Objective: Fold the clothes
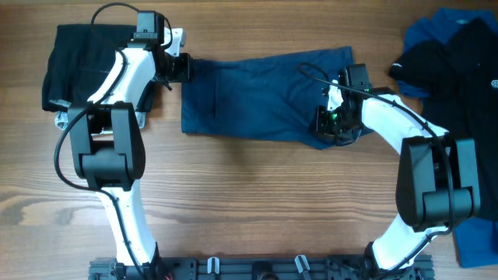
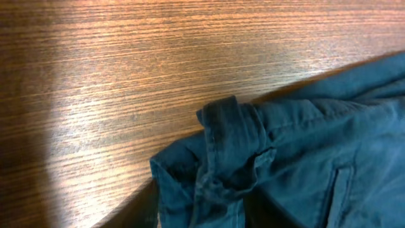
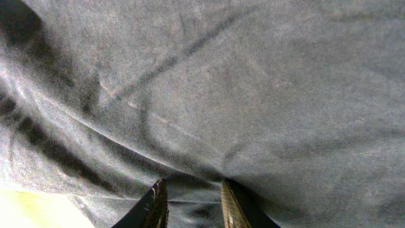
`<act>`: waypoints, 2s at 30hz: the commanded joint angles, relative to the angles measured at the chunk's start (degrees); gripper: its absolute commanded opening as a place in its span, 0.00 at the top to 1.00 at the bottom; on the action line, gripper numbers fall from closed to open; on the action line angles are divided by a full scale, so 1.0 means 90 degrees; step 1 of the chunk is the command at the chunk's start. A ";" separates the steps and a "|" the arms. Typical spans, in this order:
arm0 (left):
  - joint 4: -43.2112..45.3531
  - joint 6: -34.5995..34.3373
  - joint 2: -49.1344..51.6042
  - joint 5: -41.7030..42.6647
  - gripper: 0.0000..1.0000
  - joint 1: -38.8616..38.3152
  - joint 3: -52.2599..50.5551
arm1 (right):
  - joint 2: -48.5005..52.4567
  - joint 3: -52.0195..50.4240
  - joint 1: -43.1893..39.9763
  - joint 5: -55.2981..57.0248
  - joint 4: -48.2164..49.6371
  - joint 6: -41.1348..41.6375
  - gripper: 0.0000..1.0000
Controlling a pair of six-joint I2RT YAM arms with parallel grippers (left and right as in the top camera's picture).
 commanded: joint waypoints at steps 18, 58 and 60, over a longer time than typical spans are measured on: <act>-0.0134 -0.0381 0.0221 -0.0396 0.96 0.0330 -0.0039 | 0.0318 -0.0335 -0.0129 0.1144 0.0168 0.0095 0.73; 0.0806 -0.0770 0.0563 -0.0600 0.87 -0.0629 0.0044 | 0.1885 0.1858 -0.0313 0.2856 0.3019 -0.1078 0.78; 0.0811 -0.0838 0.0714 -0.0954 0.88 -0.0600 0.0044 | 0.2089 0.1858 -0.0381 0.2854 0.3145 -0.1073 0.76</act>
